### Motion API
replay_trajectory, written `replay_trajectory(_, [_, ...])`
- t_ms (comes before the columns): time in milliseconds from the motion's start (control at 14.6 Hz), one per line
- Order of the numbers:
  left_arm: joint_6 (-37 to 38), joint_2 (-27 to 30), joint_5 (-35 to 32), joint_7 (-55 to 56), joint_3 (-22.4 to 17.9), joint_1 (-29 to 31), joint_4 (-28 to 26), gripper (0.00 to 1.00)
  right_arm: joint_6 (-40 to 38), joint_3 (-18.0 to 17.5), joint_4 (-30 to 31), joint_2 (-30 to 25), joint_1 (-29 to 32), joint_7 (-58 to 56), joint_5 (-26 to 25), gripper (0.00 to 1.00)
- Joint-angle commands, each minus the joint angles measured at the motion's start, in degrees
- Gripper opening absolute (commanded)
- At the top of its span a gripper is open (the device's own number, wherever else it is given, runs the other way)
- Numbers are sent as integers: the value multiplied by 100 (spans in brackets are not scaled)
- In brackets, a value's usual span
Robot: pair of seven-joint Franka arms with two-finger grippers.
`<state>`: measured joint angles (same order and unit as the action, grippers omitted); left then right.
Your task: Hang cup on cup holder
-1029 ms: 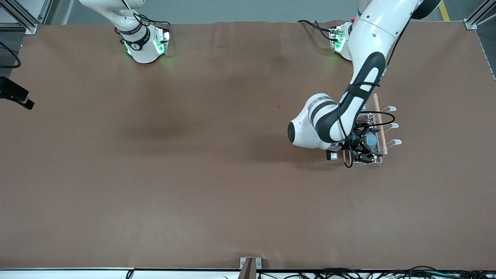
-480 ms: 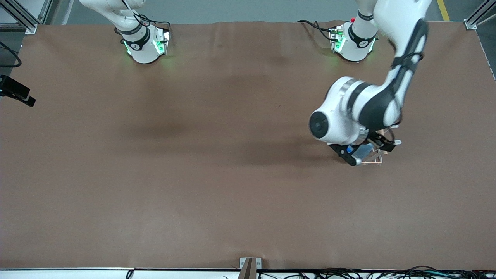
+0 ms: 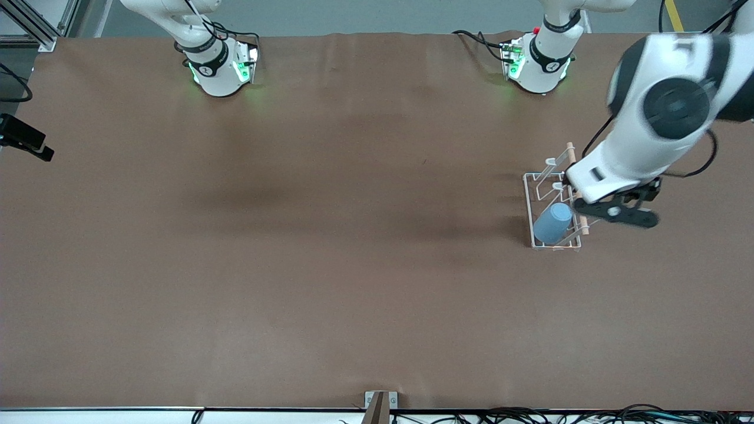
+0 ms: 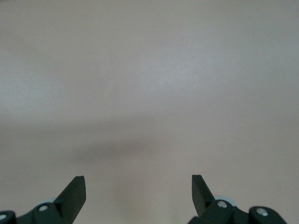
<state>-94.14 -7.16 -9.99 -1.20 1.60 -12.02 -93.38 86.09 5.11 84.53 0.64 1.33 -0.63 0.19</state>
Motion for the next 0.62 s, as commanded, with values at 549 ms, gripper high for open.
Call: replay_trajectory(549, [431,1683,1087,146,-116,964,-295,100,-92,25,-112,41,-160,10,-116,100])
